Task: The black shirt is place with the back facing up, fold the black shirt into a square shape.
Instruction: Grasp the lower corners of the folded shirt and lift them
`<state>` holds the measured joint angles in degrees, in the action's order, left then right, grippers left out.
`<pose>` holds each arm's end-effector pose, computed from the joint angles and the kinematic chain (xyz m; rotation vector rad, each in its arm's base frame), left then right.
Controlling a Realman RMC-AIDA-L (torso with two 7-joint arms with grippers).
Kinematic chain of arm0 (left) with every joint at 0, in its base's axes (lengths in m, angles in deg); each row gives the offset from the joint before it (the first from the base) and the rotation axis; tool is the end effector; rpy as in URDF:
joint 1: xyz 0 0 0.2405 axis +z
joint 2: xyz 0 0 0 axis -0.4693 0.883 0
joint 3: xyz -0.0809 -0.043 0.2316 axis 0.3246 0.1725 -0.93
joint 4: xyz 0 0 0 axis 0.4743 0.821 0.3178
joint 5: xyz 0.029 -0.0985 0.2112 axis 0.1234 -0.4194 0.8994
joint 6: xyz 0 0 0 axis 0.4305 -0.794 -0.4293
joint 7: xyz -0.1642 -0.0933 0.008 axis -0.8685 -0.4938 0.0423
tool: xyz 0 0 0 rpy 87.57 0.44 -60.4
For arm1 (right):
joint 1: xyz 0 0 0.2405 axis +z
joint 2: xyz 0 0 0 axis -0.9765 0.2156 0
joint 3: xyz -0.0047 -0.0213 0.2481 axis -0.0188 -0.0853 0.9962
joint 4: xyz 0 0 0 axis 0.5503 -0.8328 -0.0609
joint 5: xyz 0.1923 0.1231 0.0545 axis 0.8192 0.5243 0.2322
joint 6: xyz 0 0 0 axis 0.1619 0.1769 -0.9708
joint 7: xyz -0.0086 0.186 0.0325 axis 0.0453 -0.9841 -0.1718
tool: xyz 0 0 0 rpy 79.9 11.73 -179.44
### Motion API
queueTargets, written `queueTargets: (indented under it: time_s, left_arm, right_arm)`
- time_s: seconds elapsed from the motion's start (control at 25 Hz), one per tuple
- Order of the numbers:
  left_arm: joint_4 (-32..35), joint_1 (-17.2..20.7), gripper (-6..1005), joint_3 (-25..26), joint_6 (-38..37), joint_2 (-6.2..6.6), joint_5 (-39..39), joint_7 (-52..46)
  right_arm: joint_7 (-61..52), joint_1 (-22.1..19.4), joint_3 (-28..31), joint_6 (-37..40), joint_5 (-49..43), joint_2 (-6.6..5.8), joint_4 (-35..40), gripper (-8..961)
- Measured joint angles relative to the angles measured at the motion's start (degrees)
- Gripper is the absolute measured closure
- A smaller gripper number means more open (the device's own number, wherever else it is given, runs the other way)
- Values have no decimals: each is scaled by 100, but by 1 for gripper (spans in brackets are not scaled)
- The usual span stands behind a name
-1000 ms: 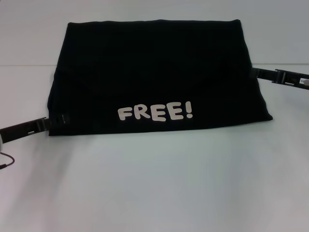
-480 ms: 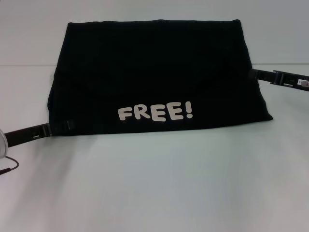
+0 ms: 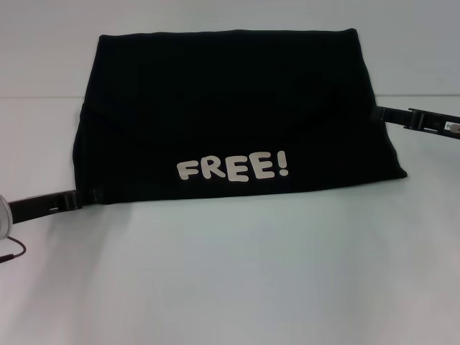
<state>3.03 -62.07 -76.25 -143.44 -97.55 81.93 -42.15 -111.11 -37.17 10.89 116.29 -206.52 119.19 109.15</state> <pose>-0.3675 0.4073 -0.0108 -1.9980 -1.4342 -0.4547 0.2903 0.4759 0.0092 -2.0790 1.2726 0.6281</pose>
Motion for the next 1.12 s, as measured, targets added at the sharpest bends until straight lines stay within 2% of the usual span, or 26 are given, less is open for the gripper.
queueTargets:
  time_s: [0.08,0.44,0.64,0.8,0.92,1.12]
  left_arm:
    - [9,1,542,13,3,4,-1,1]
    - [36,7,785,-4,39,23,24,0]
    - [180,9,957,-11,-215,35,23,-20]
    - [352,18,1000,-22,-706,42,23,-19]
    - [368,13,999,-34,-764,47,24,-7]
    - [355,-6,998,-38,-751,55,32,0]
  right_arm:
    - [0,-1,0,5,-4,0,9,318]
    - [-12,-22,-189,0,-29,-52,-10,324]
    - [-407,12,-312,-82,-539,-172,-4,327]
    - [-969,78,-315,-175,-1142,-249,40,330]
    - [-1300,151,-316,-267,-1582,-292,37,332]
    - [-1364,240,-370,-435,-1921,-232,-16,335]
